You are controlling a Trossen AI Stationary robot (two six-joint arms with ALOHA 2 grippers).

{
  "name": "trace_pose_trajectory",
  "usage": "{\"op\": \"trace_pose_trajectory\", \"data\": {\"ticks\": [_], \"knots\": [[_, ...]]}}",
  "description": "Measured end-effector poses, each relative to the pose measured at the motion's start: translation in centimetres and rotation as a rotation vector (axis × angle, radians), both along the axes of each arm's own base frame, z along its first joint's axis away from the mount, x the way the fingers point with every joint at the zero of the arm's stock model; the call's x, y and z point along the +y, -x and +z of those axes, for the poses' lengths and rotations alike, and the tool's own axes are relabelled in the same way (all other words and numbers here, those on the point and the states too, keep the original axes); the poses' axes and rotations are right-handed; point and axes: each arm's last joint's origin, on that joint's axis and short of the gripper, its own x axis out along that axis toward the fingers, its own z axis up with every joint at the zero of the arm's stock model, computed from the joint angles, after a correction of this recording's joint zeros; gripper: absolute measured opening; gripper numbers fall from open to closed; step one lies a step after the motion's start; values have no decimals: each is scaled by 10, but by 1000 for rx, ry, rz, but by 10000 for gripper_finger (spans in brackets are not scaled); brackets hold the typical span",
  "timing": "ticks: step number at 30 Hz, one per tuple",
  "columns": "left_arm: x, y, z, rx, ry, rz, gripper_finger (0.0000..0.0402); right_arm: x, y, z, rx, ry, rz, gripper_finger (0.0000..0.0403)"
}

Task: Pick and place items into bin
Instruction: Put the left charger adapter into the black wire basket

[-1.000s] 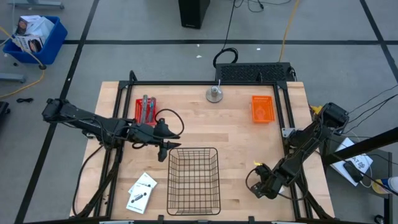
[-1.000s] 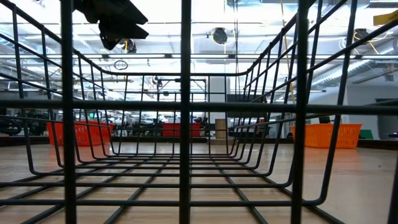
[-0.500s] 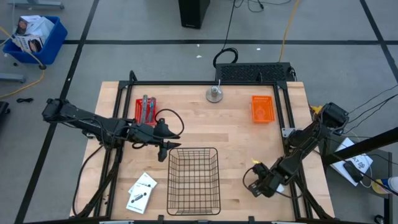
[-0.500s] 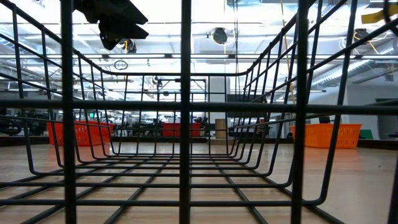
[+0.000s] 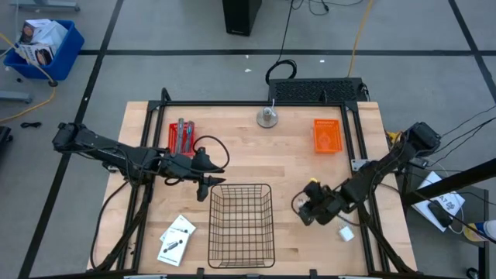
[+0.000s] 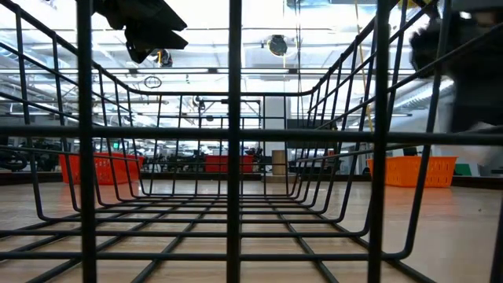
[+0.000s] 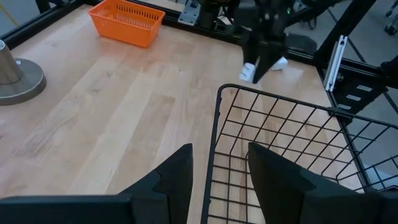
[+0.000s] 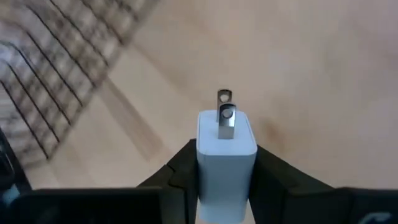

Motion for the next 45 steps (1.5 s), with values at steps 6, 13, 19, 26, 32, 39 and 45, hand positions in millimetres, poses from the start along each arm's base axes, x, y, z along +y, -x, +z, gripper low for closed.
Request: {"op": "trace_pose_trajectory", "data": {"ticks": [6, 13, 19, 26, 32, 39, 45], "knots": [[1, 0, 0, -2, -9, 15, 159, -21, -11, 27, -223, 159, 23, 89], [1, 0, 0, -3, -23, 20, 159, -26, -40, 57, -569, 302, 143, 89], [3, 0, 0, -8, -61, 64, 159, -21, -71, 54, -761, 350, 279, 90], [3, -1, 1, -20, -62, 68, 159, -3, -120, 39, -716, 364, 406, 90], [3, -1, 2, -27, -60, 68, 159, 19, -168, 46, -528, 417, 581, 91], [2, -1, 2, -23, -57, 60, 159, 18, -194, 44, -354, 380, 621, 91], [2, -1, 2, -22, -56, 59, 159, -1, -201, 23, -248, 333, 559, 91]]}}
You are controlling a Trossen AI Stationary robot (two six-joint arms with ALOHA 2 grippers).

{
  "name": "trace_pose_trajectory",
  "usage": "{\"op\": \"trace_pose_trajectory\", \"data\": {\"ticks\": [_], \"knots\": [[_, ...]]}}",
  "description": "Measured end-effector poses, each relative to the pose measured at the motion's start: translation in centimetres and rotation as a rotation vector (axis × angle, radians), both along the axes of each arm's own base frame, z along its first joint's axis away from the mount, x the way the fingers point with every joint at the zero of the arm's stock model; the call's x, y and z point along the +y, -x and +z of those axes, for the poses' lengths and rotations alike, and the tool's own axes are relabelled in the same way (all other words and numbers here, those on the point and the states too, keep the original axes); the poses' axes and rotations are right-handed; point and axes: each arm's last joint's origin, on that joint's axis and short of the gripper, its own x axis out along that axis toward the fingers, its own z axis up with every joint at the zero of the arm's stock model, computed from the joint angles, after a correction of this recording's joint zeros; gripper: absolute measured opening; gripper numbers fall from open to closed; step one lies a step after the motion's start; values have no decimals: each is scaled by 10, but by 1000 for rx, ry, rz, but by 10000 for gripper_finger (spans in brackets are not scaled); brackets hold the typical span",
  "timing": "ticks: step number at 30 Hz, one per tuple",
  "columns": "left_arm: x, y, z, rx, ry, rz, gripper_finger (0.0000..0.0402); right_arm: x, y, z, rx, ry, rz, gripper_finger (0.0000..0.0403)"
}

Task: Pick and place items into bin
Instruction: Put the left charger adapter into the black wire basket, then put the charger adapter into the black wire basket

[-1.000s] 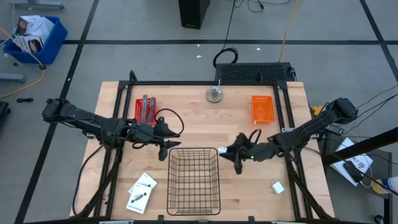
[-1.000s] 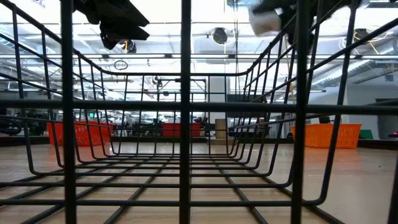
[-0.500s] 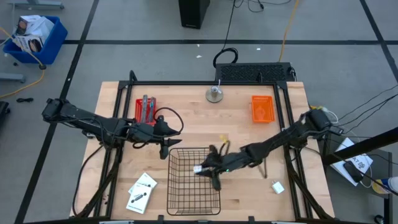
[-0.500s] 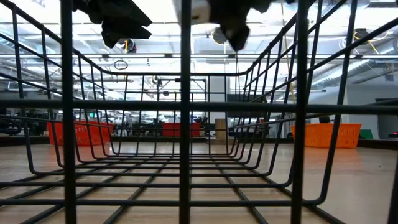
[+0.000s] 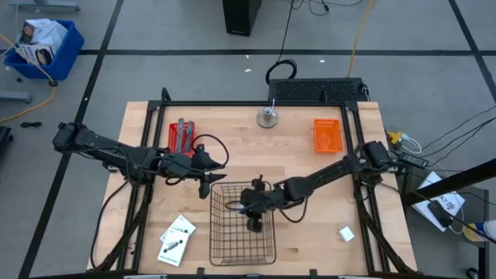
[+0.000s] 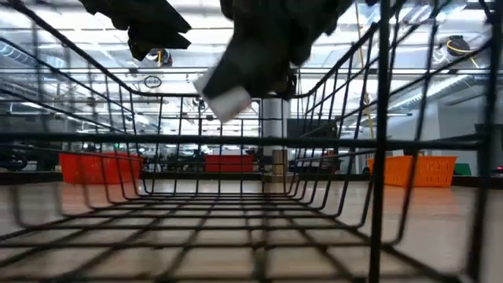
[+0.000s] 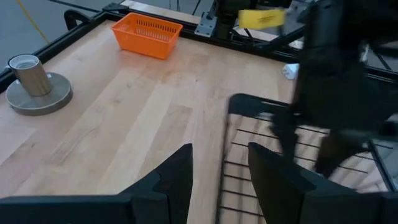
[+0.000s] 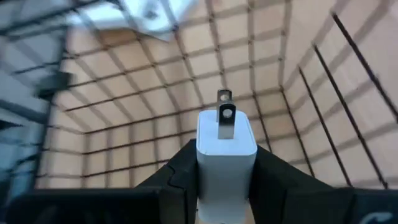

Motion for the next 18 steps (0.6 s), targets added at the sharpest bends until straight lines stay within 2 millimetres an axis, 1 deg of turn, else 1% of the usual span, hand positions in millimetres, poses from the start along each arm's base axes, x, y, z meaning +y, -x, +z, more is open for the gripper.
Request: {"op": "trace_pose_trajectory", "data": {"ticks": [4, 7, 14, 18], "knots": [[0, 0, 0, -1, 1, 0, 159, -8, -4, -7, 25, -18, -21, 91], [0, 0, 0, -1, 1, 0, 159, -8, -5, -5, 9, -32, -14, 96], [0, 0, 0, -1, 1, -1, 159, 1, -4, -4, -12, -14, 60, 141], [0, 0, 0, -1, 2, -1, 159, 4, -3, -4, -15, 4, 87, 157]]}}
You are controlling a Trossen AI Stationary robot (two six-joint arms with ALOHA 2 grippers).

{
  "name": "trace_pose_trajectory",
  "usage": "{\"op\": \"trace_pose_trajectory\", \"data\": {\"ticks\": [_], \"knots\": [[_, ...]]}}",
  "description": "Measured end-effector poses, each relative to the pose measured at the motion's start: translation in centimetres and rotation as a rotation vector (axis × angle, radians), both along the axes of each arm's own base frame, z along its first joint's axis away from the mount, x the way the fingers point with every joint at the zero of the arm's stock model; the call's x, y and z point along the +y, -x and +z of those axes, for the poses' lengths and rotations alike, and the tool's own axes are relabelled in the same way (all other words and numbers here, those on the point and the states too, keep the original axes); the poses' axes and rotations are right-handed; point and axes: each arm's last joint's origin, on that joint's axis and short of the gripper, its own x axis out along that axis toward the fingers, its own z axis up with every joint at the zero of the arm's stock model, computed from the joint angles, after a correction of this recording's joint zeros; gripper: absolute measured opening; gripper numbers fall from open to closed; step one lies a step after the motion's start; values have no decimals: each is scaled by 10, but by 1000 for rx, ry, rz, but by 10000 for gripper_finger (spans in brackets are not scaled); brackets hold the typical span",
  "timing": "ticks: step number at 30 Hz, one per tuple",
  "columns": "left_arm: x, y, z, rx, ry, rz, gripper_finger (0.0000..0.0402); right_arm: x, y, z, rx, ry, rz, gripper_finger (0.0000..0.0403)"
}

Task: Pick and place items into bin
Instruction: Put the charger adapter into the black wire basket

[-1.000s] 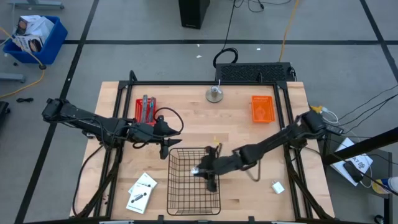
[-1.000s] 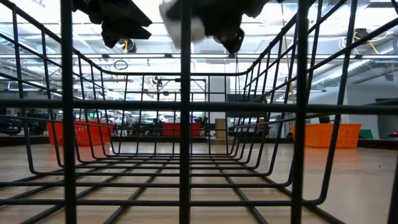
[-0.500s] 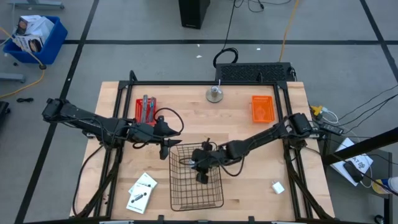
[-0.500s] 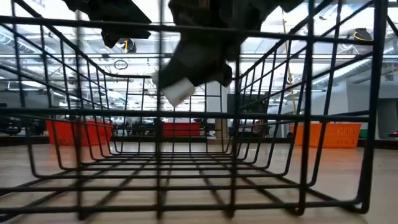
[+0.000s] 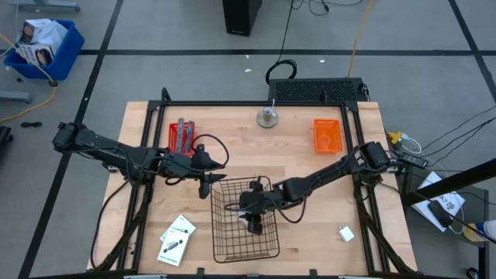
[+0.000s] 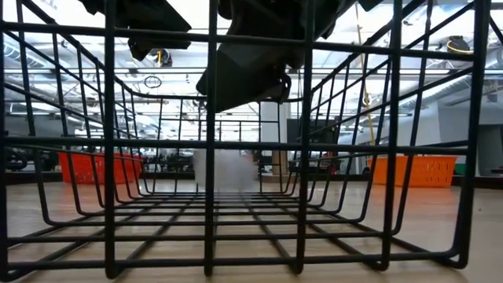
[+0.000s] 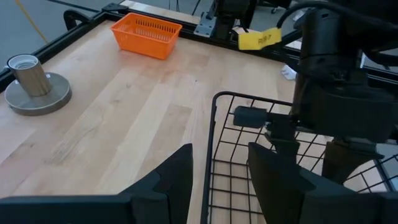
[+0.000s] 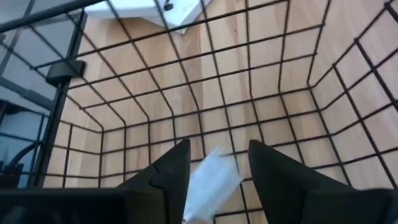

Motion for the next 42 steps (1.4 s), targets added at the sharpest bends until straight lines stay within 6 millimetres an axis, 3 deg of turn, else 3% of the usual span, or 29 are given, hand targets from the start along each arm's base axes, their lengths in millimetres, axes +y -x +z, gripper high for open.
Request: {"op": "trace_pose_trajectory", "data": {"ticks": [6, 11, 16, 21, 24, 27, 30, 35, 42], "knots": [[0, 0, 0, 1, 4, -10, 159, 6, 3, 6, -26, 2, 26, 154], [-3, 0, 1, -6, -11, -51, 159, 14, 19, 42, -95, -10, 64, 144], [-4, 0, 1, -6, -5, -51, 159, 17, 56, 77, -7, -66, 9, 143], [-7, 1, 1, -6, -3, -66, 159, 25, 102, 85, 266, -176, -189, 143], [-8, 1, 1, -7, -8, -72, 159, 36, 117, 89, 305, -223, -241, 142], [-8, 1, 1, -9, -8, -71, 159, 47, 128, 86, 326, -242, -272, 146], [-8, 1, 1, -9, -7, -72, 159, 48, 140, 75, 452, -294, -415, 158], [-9, 1, 0, -1, -9, -76, 159, 52, 176, 50, 693, -228, -639, 194], [-11, 2, 1, -6, -11, -85, 159, 58, 208, 25, 886, -217, -777, 237]]}}
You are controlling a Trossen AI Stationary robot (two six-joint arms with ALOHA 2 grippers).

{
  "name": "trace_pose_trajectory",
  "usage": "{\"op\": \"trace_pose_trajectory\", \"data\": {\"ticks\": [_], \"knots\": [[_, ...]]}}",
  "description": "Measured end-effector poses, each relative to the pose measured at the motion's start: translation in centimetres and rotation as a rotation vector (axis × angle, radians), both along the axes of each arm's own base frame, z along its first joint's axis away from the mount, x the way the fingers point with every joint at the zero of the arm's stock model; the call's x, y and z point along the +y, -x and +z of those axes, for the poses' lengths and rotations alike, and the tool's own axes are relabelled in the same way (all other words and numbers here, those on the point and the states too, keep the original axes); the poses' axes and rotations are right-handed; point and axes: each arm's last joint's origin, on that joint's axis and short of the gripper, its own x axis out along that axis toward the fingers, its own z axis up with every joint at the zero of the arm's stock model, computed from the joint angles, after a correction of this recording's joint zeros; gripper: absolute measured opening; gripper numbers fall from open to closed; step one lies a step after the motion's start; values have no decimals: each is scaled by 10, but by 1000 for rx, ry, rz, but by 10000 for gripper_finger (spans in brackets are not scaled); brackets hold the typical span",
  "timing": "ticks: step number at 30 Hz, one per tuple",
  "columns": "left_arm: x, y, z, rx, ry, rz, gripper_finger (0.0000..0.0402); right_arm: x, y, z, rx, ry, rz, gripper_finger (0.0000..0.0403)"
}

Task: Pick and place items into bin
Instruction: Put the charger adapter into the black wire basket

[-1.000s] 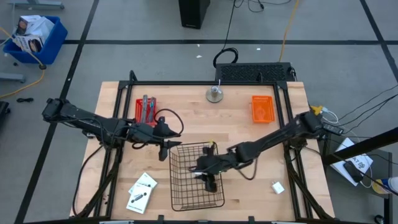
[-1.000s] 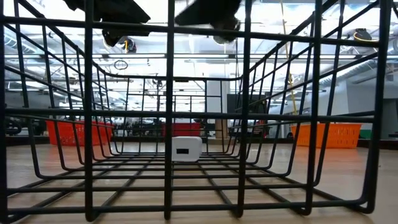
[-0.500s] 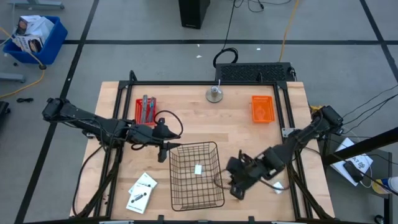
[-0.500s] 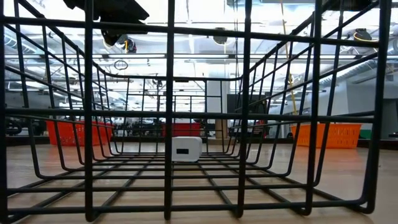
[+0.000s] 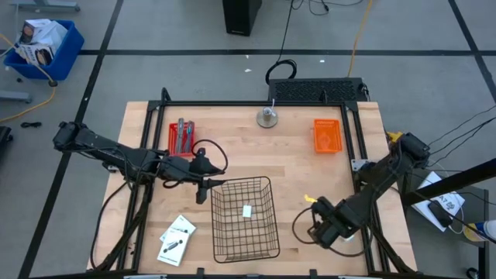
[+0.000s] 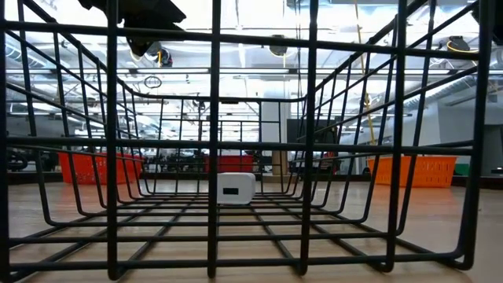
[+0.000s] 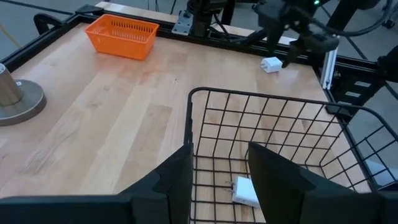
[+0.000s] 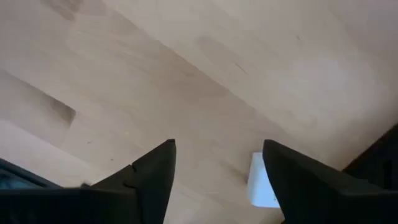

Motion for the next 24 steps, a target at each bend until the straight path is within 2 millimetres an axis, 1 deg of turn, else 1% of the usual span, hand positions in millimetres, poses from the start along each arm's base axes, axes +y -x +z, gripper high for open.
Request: {"op": "trace_pose_trajectory", "data": {"ticks": [3, 8, 12, 18, 20, 24], "knots": [[0, 0, 0, -5, 2, 3, 159, 3, 10, -8, 59, -14, -12, 245], [0, 0, 1, -11, 4, 7, 159, 13, 24, -15, 95, -30, -56, 246], [0, -1, 1, -13, 3, 8, 159, 21, 33, -17, 92, -25, -99, 246], [0, -1, 1, -14, 4, 9, 159, 27, 45, -19, 102, -1, -156, 255], [0, -1, 1, -14, 4, 9, 159, 27, 48, -25, 104, 3, -175, 258], [0, -1, 1, -14, 4, 9, 159, 22, 53, -48, 101, -21, -189, 260]]}}
